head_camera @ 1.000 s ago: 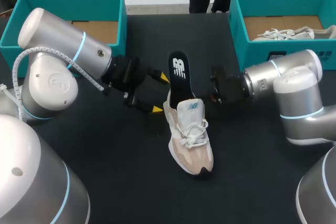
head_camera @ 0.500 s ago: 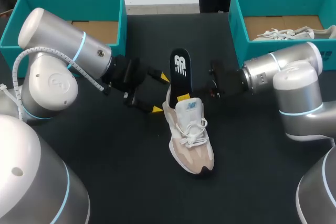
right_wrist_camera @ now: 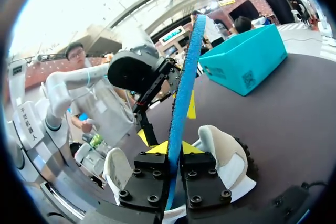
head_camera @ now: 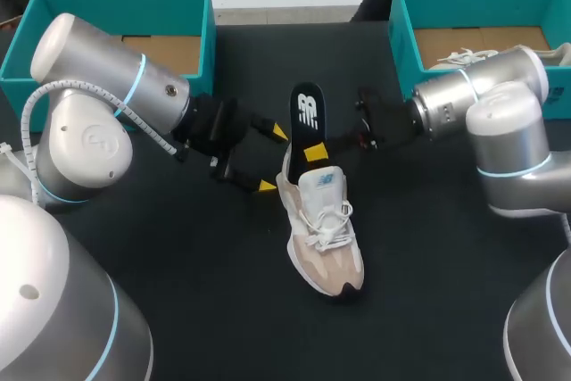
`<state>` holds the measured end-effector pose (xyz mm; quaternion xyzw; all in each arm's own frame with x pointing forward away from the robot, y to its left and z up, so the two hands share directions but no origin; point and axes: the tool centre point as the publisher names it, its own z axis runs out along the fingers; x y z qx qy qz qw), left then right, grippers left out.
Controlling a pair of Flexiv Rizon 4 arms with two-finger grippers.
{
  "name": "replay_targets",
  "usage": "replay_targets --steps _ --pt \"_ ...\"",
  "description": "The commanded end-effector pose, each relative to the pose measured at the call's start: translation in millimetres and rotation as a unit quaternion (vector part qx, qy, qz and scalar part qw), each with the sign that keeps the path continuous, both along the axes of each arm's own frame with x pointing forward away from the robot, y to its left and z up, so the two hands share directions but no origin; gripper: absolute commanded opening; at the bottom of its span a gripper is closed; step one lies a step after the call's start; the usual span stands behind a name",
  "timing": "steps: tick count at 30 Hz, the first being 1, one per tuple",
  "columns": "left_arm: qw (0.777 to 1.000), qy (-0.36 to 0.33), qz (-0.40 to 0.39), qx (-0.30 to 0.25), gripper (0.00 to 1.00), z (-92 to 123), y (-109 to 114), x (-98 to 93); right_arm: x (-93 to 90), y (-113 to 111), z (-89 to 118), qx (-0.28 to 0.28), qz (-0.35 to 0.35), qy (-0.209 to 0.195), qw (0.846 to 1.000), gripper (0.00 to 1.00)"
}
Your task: Take the shoe out of the shoebox, open the shoe tongue, remove and reinsert the insole, then place the shoe into the shoebox
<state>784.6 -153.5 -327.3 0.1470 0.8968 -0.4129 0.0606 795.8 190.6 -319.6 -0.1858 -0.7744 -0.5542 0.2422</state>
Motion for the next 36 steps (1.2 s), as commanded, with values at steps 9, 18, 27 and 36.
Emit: replay_targets --steps 9,18,27,36 --pt "1.000 -0.001 0.000 0.001 1.00 0 -1 -0.5 -15.1 1 -23 -0.028 0.041 0.060 0.997 0.00" --pt "1.000 -0.001 0.000 0.001 1.00 0 -1 -0.5 -32.4 1 -30 -0.039 0.044 0.086 0.995 0.00" --pt "1.000 -0.001 0.000 0.001 1.00 0 -1 -0.5 -27.0 4 -18 -0.039 0.040 0.065 0.996 0.21" --pt "1.000 -0.001 0.000 0.001 1.00 0 -1 -0.5 -7.7 0 -10 -0.044 0.037 0.043 0.997 0.20"
